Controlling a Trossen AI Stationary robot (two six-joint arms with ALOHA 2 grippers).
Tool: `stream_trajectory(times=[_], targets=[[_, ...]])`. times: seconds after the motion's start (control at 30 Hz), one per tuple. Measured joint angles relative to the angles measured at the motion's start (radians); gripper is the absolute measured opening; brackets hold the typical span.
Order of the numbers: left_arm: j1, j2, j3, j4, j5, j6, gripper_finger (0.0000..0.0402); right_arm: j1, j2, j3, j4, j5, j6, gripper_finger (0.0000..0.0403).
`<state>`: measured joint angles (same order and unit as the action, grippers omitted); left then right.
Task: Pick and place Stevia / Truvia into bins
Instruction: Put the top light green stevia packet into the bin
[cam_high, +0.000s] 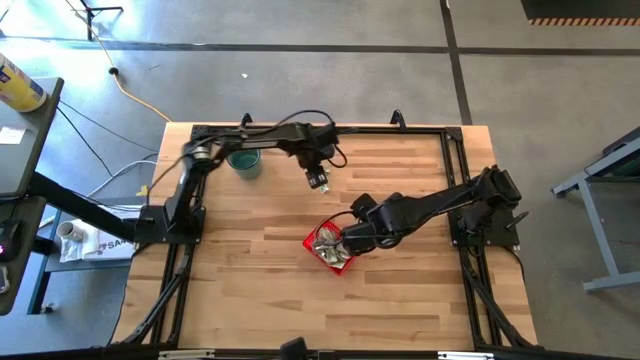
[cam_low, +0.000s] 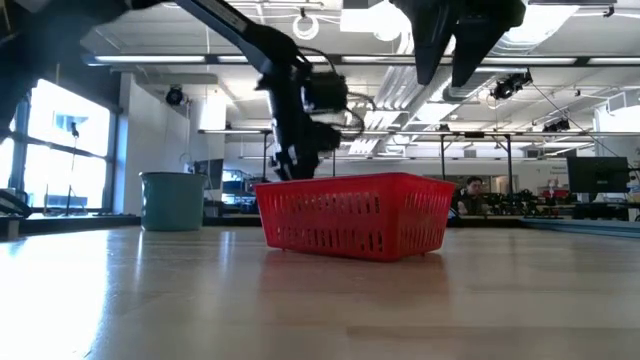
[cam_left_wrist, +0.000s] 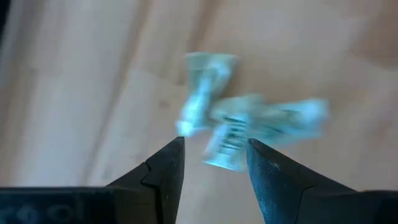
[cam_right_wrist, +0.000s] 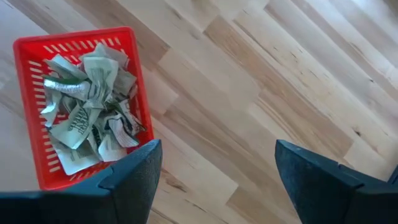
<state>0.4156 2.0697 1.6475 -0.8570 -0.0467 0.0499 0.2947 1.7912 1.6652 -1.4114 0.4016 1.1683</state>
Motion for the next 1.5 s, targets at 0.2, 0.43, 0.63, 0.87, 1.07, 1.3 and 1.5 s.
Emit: stream_trajectory(times=[0.2, 0.43, 0.63, 0.87, 1.07, 1.3, 1.5], targets=[[-0.001, 0.158, 0.190, -0.140, -0.129, 0.003, 0.0205, -0.002, 0.000, -0.012, -0.008, -0.007, -0.002, 0.0302], [0.004, 0.174, 0.231, -0.049, -0.019, 0.028, 0.0205, -0.021, 0.000, -0.012, -0.015, -0.042, -0.030, 0.0302], [0.010, 0.185, 0.232, -0.025, 0.000, 0.049, 0.0205, -0.035, 0.000, -0.012, -0.015, -0.043, -0.060, 0.0302], [0.030, 0.228, 0.228, -0.098, -0.037, 0.049, 0.0205, -0.062, 0.000, -0.012, -0.014, -0.040, -0.094, 0.0302], [0.038, 0.225, 0.231, -0.093, 0.011, 0.059, 0.0200, -0.079, 0.000, -0.012, -0.008, -0.039, -0.103, 0.0302], [0.058, 0.225, 0.230, -0.128, 0.039, 0.085, 0.0097, -0.080, 0.000, -0.012, -0.006, -0.037, -0.104, 0.0302], [0.063, 0.215, 0.230, -0.175, 0.000, 0.097, 0.0021, -0.086, 0.000, -0.012, -0.007, -0.037, -0.104, 0.0302]])
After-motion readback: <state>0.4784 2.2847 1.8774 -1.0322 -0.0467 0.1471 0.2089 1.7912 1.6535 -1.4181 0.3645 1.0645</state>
